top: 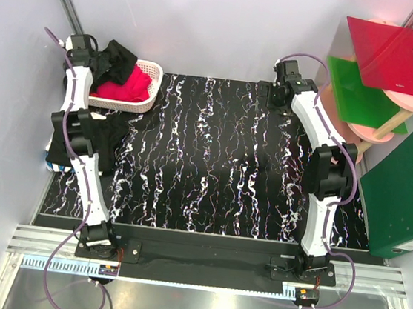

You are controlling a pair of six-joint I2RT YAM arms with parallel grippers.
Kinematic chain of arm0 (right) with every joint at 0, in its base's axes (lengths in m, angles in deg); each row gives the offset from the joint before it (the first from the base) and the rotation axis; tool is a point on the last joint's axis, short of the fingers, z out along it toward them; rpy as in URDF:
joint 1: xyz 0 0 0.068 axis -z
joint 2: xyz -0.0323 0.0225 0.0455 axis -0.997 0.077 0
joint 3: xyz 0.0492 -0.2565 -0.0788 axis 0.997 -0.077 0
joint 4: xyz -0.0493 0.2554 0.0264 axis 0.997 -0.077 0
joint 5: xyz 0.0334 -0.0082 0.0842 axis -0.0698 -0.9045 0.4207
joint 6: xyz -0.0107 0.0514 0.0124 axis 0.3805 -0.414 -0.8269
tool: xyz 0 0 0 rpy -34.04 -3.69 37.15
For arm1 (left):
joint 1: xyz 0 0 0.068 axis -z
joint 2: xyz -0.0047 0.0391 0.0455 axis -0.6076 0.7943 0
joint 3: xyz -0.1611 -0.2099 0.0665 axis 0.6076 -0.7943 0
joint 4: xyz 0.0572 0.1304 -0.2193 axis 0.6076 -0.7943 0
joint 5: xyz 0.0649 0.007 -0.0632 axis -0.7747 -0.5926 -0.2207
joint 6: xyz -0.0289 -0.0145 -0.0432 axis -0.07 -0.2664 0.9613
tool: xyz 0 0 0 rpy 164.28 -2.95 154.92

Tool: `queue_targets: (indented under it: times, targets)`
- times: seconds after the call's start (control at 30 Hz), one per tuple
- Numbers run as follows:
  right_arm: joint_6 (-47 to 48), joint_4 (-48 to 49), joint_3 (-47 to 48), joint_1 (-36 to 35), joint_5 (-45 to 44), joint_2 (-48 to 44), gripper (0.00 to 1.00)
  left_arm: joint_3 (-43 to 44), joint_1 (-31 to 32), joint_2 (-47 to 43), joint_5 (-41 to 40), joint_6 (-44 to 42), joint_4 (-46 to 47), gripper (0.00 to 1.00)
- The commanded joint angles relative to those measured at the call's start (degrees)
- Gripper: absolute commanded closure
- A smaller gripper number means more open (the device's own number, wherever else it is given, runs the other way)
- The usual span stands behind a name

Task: Fold and stack the t-shirts
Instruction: Grab crumpled tshirt from bin with the left arm

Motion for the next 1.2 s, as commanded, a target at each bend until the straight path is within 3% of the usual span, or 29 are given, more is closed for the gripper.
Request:
queue_targets:
  times: [0.0,0.03,0.2,0.47,0.6,0.8,0.97,1.17]
  targets:
    - [1.5,-1.4,4.5,0.0,-0.5,1.5,0.0,4.2,-1.0,-0.6,-2.8,1.4,9.0,0.9]
    - [1.5,-1.7,4.8,0.0,-0.5,1.6,0.0,4.6,-1.7,-0.2,-2.4,2.0,9.0,1.0]
    - [1.4,-2.1,5.2,1.2,0.8,1.9,0.0,4.3,-2.2,-1.0,0.2,3.5,9.3,1.0]
    - [0.8,-2.1,5.2,1.6,3.8,2.3,0.0,-1.7,-1.9,-9.4,-1.1,-2.2,13.2,0.98]
    - [0.4,-1.9,4.4,1.6,3.9,1.8,0.0,-0.9,-1.9,-9.9,0.7,-5.7,13.8,0.01]
    - [-0.7,-2.0,3.8,1.6,4.2,1.6,0.0,-1.5,-0.1,-8.4,-6.4,-15.3,13.9,0.01]
    - [-1.7,-2.1,3.6,1.6,3.8,1.6,0.0,5.8,-1.0,-1.0,-8.4,-14.5,8.5,0.01]
    - [-2.9,-2.3,3.8,1.7,3.1,1.7,0.0,4.1,-2.4,1.8,-7.9,-11.6,6.8,0.01]
